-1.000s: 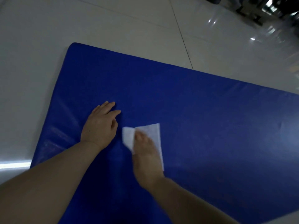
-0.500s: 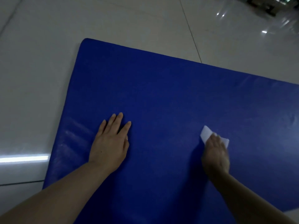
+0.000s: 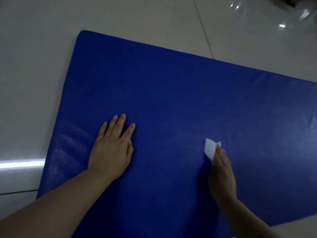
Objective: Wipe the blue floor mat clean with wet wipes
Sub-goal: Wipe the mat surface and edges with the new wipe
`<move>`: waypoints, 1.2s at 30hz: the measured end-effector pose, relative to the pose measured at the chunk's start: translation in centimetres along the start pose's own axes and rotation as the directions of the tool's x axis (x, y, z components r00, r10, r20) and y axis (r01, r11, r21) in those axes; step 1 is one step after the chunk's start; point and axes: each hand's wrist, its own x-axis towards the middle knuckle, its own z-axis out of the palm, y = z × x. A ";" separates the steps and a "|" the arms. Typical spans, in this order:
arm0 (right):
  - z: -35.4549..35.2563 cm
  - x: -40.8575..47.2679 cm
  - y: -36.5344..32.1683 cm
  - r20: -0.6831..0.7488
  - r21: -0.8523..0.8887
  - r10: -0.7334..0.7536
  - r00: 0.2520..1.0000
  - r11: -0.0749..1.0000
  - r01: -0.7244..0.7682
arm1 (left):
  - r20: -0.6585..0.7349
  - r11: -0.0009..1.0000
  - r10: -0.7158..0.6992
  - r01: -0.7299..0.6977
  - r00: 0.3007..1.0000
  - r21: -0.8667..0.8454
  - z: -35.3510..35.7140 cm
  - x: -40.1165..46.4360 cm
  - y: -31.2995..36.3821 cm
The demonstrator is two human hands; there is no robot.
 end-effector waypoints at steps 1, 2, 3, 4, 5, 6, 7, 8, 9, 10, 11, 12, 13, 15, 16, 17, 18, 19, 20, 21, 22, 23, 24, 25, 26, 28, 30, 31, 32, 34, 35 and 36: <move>-0.4 0.4 0.8 -0.046 -0.042 0.055 0.997 0.997 -0.057 | 0.002 1.000 0.000 0.000 1.000 0.001 0.0 0.0 0.0; -0.4 0.6 1.2 -0.074 -0.100 0.067 0.995 0.992 -0.074 | 0.007 1.000 -0.002 0.002 1.000 0.000 -0.1 0.0 0.0; -0.5 0.6 0.9 -0.079 -0.111 0.055 0.995 0.992 -0.064 | 0.008 1.000 -0.005 0.005 1.000 -0.003 -0.1 0.0 0.0; -0.2 0.3 -0.2 -0.070 -0.079 0.042 0.997 0.996 -0.048 | 0.007 1.000 -0.007 0.007 1.000 -0.006 -0.2 0.0 0.0; 0.2 -0.3 -1.7 -0.068 -0.041 0.004 0.998 0.999 -0.006 | 0.008 1.000 -0.008 0.008 1.000 -0.005 -0.2 0.0 0.1; 0.7 -1.2 -3.5 -0.054 -0.034 -0.068 0.996 0.997 0.066 | 0.012 1.000 -0.006 0.006 1.000 -0.002 -0.3 0.0 0.1; 1.5 -2.2 -5.3 -0.031 -0.036 -0.160 0.987 0.987 0.159 | 0.018 1.000 -0.003 0.003 1.000 0.004 -0.3 0.1 0.1; 2.5 -3.4 -6.9 -0.034 -0.036 -0.282 0.959 0.959 0.280 | 0.023 1.000 -0.001 0.001 1.000 0.007 -0.4 0.1 0.1; 3.7 -4.5 -7.9 -0.025 -0.041 -0.406 0.913 0.913 0.405 | 0.025 1.000 -0.002 0.001 1.000 0.005 -0.4 0.1 0.1; 4.5 -5.4 -8.5 0.003 -0.019 -0.482 0.876 0.876 0.482 | 0.026 1.000 -0.002 0.002 1.000 0.001 -0.4 0.0 0.1; 4.7 -5.7 -8.5 0.025 0.023 -0.518 0.855 0.855 0.518 | 0.026 1.000 -0.002 0.002 1.000 -0.002 -0.4 0.0 0.1; 4.5 -5.6 -7.8 0.009 0.051 -0.512 0.859 0.858 0.511 | 0.028 1.000 -0.002 0.002 1.000 -0.003 -0.5 0.0 0.1; 4.0 -5.1 -6.8 -0.017 0.057 -0.468 0.884 0.882 0.468 | 0.029 1.000 -0.001 0.001 1.000 -0.003 -0.5 0.0 0.1; 2.8 -4.1 -3.5 -0.049 0.031 -0.334 0.941 0.941 0.336 | 0.030 1.000 0.002 -0.002 1.000 -0.003 -0.5 0.0 0.1; 2.0 -3.5 -1.7 -0.044 -0.009 -0.287 0.957 0.958 0.286 | 0.030 1.000 0.001 -0.001 1.000 -0.003 -0.5 0.0 0.1; 1.0 -2.8 0.0 -0.030 -0.061 -0.247 0.969 0.968 0.245 | 0.031 1.000 -0.001 0.001 1.000 -0.003 -0.5 0.0 0.2; -0.1 -2.2 1.3 -0.006 -0.113 -0.201 0.979 0.973 0.199 | 0.035 1.000 -0.002 0.002 0.999 -0.001 -0.5 -0.1 0.3; -0.9 -1.9 2.1 0.020 -0.150 -0.147 0.989 0.978 0.148 | 0.042 1.000 -0.004 0.004 0.999 0.001 -0.6 -0.1 0.3; -1.4 -1.7 2.5 0.026 -0.144 -0.110 0.994 0.983 0.113 | 0.048 1.000 -0.005 0.005 0.999 0.001 -0.7 -0.1 0.3; -1.4 -1.9 2.4 0.031 -0.101 -0.088 0.996 0.991 0.091 | 0.051 1.000 -0.007 0.007 0.999 0.000 -0.8 0.0 0.4; -1.2 -2.2 1.5 0.047 -0.067 -0.062 0.997 0.996 0.065 | 0.052 1.000 -0.007 0.007 0.999 0.000 -0.8 0.0 0.4; -0.6 -2.8 0.1 0.050 -0.035 -0.052 0.997 0.998 0.054 | 0.050 1.000 -0.005 0.005 0.999 -0.001 -0.9 0.0 0.5; 0.1 -3.6 -1.7 0.042 -0.001 -0.086 0.995 0.996 0.086 | 0.046 1.000 0.003 -0.003 0.999 -0.005 -0.9 -0.1 0.5; 1.1 -4.8 -3.6 0.032 0.029 -0.165 0.986 0.986 0.164 | 0.040 1.000 0.020 -0.019 0.999 -0.017 -0.9 -0.2 0.5; 2.3 -6.0 -5.6 0.022 0.049 -0.272 0.962 0.961 0.271 | 0.029 0.998 0.045 -0.044 0.999 -0.034 -0.8 -0.2 0.4; 4.9 -8.5 -8.9 0.003 0.054 -0.525 0.851 0.850 0.524 | -0.011 0.994 0.091 -0.092 0.996 -0.062 -0.7 -0.4 0.2; 6.1 -10.0 -10.2 0.010 0.077 -0.623 0.782 0.780 0.620 | -0.045 0.991 0.110 -0.113 0.993 -0.073 -0.8 -0.8 0.1; 5.9 -10.0 -9.9 0.011 0.094 -0.622 0.783 0.780 0.619 | -0.053 0.991 0.107 -0.111 0.993 -0.079 -0.9 -1.1 0.1; 5.3 -9.7 -8.9 -0.007 0.086 -0.609 0.793 0.790 0.607 | -0.057 0.991 0.100 -0.105 0.993 -0.084 -1.1 -1.6 0.1; 4.6 -9.1 -5.1 -0.048 0.063 -0.556 0.830 0.827 0.558 | -0.052 0.990 0.111 -0.115 0.992 -0.081 -1.1 -3.2 0.2; 4.1 -8.7 -2.9 -0.085 0.065 -0.504 0.859 0.858 0.510 | -0.040 0.988 0.132 -0.135 0.990 -0.073 -1.1 -4.0 0.3; 3.6 -8.2 -0.6 -0.126 0.060 -0.437 0.890 0.893 0.447 | -0.023 0.985 0.157 -0.158 0.987 -0.062 -1.1 -4.7 0.4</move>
